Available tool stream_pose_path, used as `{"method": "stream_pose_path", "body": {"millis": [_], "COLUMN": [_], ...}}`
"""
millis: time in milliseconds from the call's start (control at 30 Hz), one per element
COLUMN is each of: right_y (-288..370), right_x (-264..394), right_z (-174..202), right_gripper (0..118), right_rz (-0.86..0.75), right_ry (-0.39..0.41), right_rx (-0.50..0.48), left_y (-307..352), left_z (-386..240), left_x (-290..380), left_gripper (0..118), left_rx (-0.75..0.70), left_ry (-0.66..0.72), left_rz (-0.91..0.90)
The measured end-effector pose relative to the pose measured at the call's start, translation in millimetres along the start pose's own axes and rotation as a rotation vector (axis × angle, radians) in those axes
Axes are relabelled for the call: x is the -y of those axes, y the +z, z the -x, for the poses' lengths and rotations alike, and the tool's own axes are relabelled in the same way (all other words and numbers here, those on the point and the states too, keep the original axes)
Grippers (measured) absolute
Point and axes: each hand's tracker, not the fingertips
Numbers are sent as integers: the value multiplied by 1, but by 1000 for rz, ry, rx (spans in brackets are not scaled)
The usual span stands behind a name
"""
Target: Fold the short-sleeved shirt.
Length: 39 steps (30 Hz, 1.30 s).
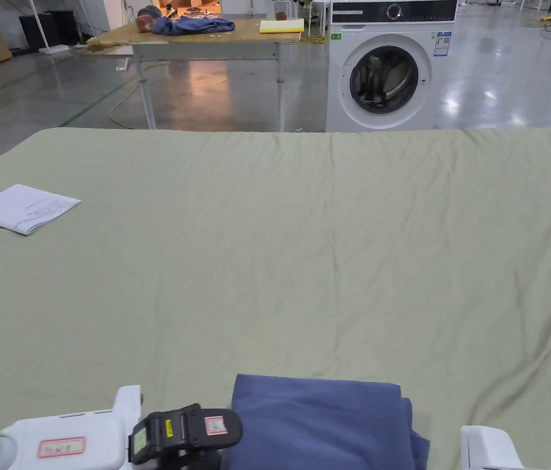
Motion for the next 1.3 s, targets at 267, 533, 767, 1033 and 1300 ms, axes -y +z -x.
{"method": "stream_pose_path", "body": {"millis": [267,533,767,1033,1300], "right_y": [-1,0,45,82,76], "right_x": [-3,-1,-1,-5,-15], "right_z": [4,-1,35,61,67], "right_gripper": [0,0,0,0,0], "right_rz": [16,2,-145,-216,-217], "right_ry": [24,-31,179,107,188], "right_rx": [18,-17,34,14,122], "left_y": [-80,-72,-10,134,237], "left_z": [4,-5,-70,-97,-89], "left_x": [-3,9,-5,-91,-145], "left_gripper": [93,10,10,10,10], "left_rx": [86,-150,-185,-536,-1008], "left_ry": [-36,-45,-160,-226,-263], "left_rz": [108,33,-36,-48,-40]}}
